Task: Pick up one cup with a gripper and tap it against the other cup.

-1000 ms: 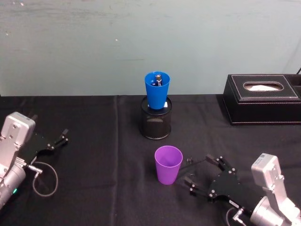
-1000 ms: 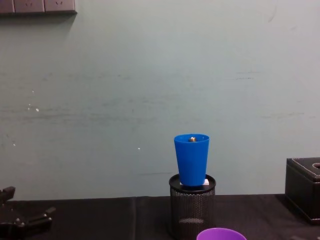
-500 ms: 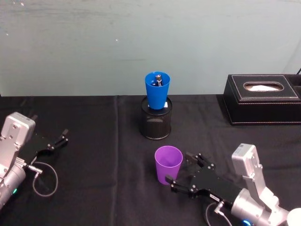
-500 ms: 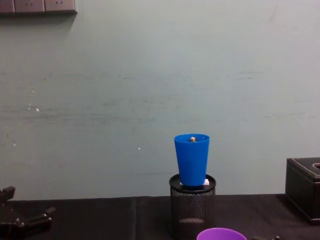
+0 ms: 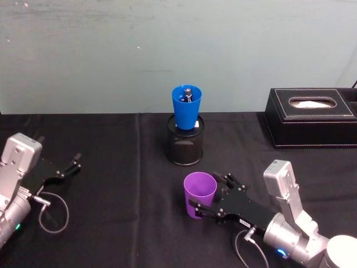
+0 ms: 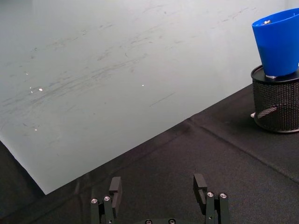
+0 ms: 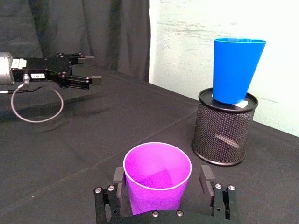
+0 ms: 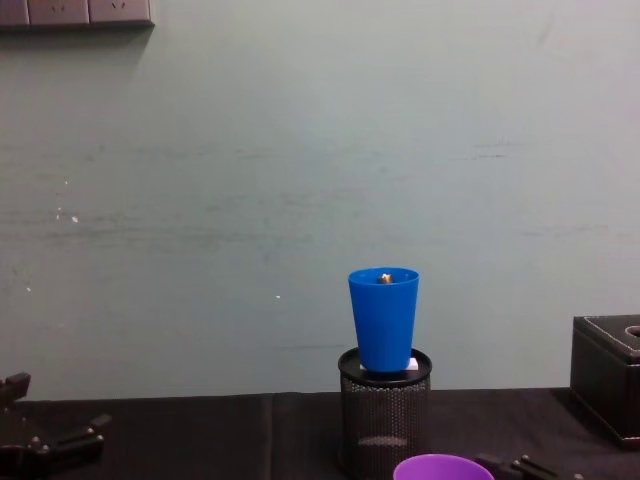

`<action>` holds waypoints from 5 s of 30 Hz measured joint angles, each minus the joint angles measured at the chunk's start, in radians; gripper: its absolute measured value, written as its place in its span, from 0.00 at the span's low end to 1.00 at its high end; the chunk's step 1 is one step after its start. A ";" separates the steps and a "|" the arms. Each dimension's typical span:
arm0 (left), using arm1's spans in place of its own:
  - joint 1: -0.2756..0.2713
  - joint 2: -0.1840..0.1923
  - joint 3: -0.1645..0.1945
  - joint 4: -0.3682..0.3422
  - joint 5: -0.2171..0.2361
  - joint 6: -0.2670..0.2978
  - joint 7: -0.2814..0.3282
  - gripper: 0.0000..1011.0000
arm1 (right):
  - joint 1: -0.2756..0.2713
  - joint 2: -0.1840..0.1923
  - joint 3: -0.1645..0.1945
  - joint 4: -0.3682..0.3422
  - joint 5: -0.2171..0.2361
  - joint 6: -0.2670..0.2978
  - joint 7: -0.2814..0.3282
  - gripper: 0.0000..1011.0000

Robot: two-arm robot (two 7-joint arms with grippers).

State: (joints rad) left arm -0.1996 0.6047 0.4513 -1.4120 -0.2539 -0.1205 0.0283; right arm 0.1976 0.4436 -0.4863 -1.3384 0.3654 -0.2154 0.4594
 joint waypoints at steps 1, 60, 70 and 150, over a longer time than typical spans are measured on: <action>0.000 0.000 0.000 0.000 0.000 0.000 0.000 0.99 | 0.002 -0.003 0.000 0.003 -0.001 0.000 0.002 0.99; 0.000 0.000 0.000 0.000 0.000 0.000 0.000 0.99 | 0.020 -0.082 0.040 0.058 -0.027 0.008 0.073 0.73; 0.000 0.000 0.000 0.000 0.000 0.000 0.000 0.99 | 0.028 -0.049 0.065 -0.078 0.006 0.113 0.086 0.72; 0.000 0.000 0.000 0.000 0.000 0.000 0.000 0.99 | 0.113 0.016 0.041 -0.238 0.097 0.317 0.069 0.72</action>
State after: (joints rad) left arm -0.1995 0.6047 0.4514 -1.4120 -0.2538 -0.1205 0.0283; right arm 0.3108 0.4591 -0.4455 -1.5768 0.4622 0.1020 0.5283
